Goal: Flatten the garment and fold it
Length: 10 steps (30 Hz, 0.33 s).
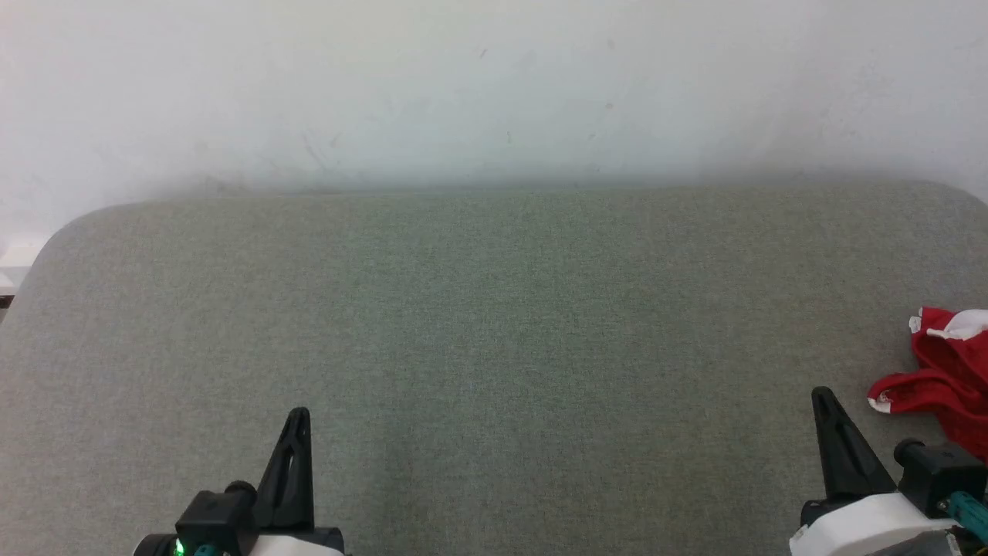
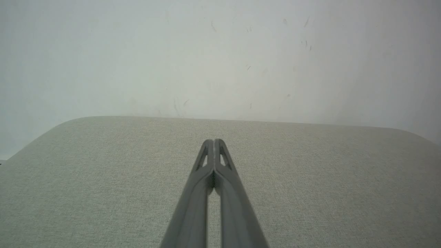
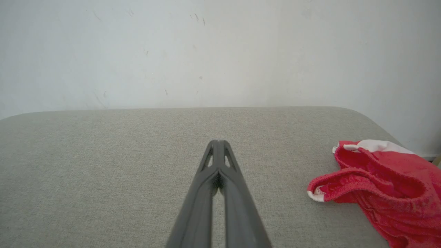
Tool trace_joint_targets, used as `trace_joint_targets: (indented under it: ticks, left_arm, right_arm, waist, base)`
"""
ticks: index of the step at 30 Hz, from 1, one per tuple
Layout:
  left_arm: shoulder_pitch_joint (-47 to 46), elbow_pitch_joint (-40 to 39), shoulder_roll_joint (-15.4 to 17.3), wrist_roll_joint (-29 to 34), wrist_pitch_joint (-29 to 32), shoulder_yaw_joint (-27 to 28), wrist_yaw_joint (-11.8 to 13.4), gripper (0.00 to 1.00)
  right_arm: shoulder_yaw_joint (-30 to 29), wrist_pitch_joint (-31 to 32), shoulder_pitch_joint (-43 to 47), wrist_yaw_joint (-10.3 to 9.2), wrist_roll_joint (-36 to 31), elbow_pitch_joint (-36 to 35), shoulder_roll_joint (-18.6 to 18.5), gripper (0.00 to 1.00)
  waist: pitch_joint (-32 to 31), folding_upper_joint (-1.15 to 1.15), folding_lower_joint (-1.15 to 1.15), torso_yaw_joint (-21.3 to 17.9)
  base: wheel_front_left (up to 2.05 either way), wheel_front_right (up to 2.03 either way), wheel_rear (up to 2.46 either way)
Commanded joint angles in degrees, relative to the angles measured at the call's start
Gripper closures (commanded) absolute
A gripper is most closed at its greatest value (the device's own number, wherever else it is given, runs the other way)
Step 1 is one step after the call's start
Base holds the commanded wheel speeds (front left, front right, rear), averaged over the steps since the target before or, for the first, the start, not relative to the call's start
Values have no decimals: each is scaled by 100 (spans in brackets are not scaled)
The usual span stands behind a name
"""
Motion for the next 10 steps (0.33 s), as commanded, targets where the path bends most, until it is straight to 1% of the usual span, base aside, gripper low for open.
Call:
trace_joint_targets:
  ticks: [1, 10]
  left_arm:
    - [-110, 34, -21, 68, 43, 36, -15, 100]
    - [-192, 64, -26, 129, 136, 54, -19, 100]
  right_arm:
    - [33, 27, -107, -3, -52, -35, 6, 100]
    - [77, 98, -161, -4, -106, -51, 7, 100]
  waist:
    - [0, 0, 0, -1]
    - [-1, 0, 0, -6]
  base:
    - [0, 0, 0]
    - [0, 0, 0]
